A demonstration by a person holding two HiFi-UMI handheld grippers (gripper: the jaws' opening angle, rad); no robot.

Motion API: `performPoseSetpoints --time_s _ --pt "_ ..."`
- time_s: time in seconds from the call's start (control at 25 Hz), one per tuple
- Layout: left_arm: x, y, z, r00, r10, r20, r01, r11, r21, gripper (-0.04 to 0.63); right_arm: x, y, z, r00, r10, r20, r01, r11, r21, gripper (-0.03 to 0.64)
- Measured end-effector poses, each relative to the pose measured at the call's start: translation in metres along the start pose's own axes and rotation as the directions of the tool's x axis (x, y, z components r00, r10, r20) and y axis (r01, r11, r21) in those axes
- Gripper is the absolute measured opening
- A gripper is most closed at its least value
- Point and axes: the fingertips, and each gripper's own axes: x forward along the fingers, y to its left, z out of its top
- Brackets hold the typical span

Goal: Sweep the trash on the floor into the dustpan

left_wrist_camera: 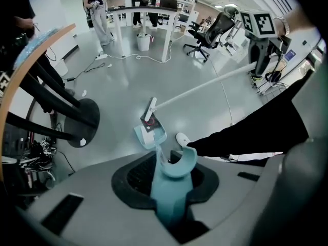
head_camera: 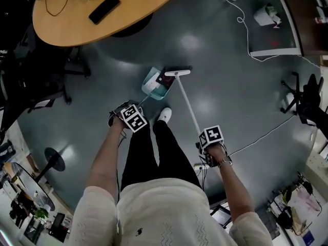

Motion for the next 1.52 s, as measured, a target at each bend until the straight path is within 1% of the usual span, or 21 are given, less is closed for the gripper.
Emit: performPoseSetpoints --time_s 0.12,0.24,0.32,0.44,0.52,0.64,0.68,0.72,0.76,0.88,0.96,1.04,1.12,1.2,1.32,1.4,1.44,1.52 --pt "0.001 0.0 0.003 1.0 -0.013 0.016 0.013 1.0 -0.009 0.092 0.008 0.026 -0.015 0.999 0.046 -0.018 -0.046 0.999 0.006 0.098" --pt "0.001 0.005 -0.001 0.999 -0.027 0.022 0.027 1.0 -0.012 0.092 0.011 0.061 -0.024 0.992 0.128 -0.025 -0.127 0.991 0.037 0.098" --pt "0.001 0.011 -0.005 0.999 -0.039 0.032 0.039 0.999 -0.017 0.092 0.009 0.082 -0.024 0.985 0.172 -0.018 -0.17 0.983 0.065 0.098" --pt "-0.002 0.02 -0.008 0.998 -0.043 0.054 0.043 0.999 0.001 0.092 -0.002 0.107 -0.018 0.973 0.232 0.011 -0.232 0.965 0.123 0.098" --pt "-0.008 0.024 -0.008 0.997 -0.038 0.07 0.037 0.999 0.022 0.092 -0.017 0.125 -0.015 0.95 0.309 0.047 -0.312 0.932 0.183 0.098" --pt "-0.022 0.032 -0.007 0.994 -0.041 0.1 0.04 0.999 0.02 0.092 -0.048 0.151 -0.014 0.893 0.43 0.131 -0.45 0.853 0.266 0.098" --pt "-0.028 0.036 -0.008 0.993 -0.045 0.111 0.044 0.999 0.013 0.092 -0.058 0.159 -0.015 0.877 0.454 0.159 -0.481 0.831 0.28 0.098" --pt "-0.034 0.042 -0.008 0.991 -0.047 0.122 0.047 0.999 0.007 0.092 -0.067 0.165 -0.016 0.865 0.466 0.186 -0.502 0.817 0.285 0.098" --pt "-0.04 0.048 -0.006 0.99 -0.048 0.133 0.048 0.999 0.004 0.092 -0.076 0.169 -0.016 0.858 0.468 0.211 -0.512 0.811 0.284 0.098" --pt "-0.054 0.07 0.009 0.985 -0.04 0.167 0.04 0.999 0.004 0.092 -0.102 0.167 -0.006 0.848 0.445 0.286 -0.517 0.814 0.266 0.098" --pt "-0.061 0.079 0.025 0.983 -0.031 0.178 0.03 1.0 0.01 0.092 -0.122 0.157 0.007 0.836 0.433 0.337 -0.525 0.808 0.265 0.098" --pt "-0.066 0.09 0.05 0.983 -0.019 0.184 0.014 0.999 0.029 0.092 -0.144 0.137 0.027 0.822 0.417 0.388 -0.533 0.803 0.266 0.098" --pt "-0.067 0.103 0.083 0.982 -0.004 0.189 -0.006 0.999 0.05 0.092 -0.166 0.108 0.054 0.812 0.396 0.429 -0.532 0.804 0.265 0.098" --pt "-0.066 0.116 0.117 0.981 0.01 0.192 -0.019 0.999 0.046 0.092 -0.188 0.072 0.082 0.81 0.376 0.45 -0.522 0.811 0.263 0.098" --pt "-0.06 0.137 0.174 0.979 0.039 0.199 -0.041 0.999 0.004 0.092 -0.226 0.007 0.125 0.811 0.364 0.459 -0.511 0.822 0.251 0.098" --pt "-0.059 0.15 0.216 0.977 0.063 0.203 -0.056 0.998 -0.04 0.092 -0.254 -0.044 0.151 0.819 0.359 0.447 -0.497 0.833 0.243 0.098" --pt "-0.06 0.158 0.238 0.976 0.075 0.203 -0.062 0.996 -0.071 0.092 -0.27 -0.071 0.163 0.83 0.351 0.433 -0.481 0.843 0.24 0.098" --pt "-0.065 0.173 0.282 0.974 0.106 0.201 -0.075 0.985 -0.155 0.092 -0.303 -0.125 0.188 0.862 0.323 0.391 -0.431 0.873 0.229 0.098"
